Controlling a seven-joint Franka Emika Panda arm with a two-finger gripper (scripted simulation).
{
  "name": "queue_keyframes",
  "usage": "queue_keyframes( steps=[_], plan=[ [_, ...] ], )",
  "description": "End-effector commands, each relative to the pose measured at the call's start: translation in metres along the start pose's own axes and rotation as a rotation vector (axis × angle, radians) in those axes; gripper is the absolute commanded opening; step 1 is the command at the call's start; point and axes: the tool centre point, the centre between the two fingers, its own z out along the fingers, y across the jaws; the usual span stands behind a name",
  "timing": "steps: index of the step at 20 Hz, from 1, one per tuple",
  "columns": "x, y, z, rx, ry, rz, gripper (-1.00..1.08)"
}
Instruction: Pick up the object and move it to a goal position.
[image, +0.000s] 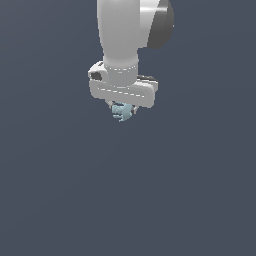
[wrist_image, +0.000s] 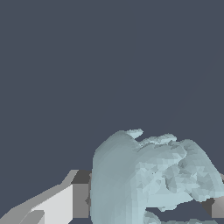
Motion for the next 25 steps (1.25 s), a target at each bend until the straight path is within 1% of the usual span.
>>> queue_keyframes(
  steps=[1, 7, 13, 19, 25],
  plan=[
    [-0.001, 0.005, -0.028, 0.000, -0.001, 0.000, -1.00],
    [0.000, 0.014, -0.089, -0.001, -0.001, 0.000, -1.00],
    [0.002, 0.020, -0.132, -0.001, -0.001, 0.000, -1.00],
    [0.004, 0.023, -0.156, -0.001, -0.001, 0.000, -1.00],
    [0.005, 0.024, -0.162, -0.001, -0.001, 0.000, -1.00]
  ],
)
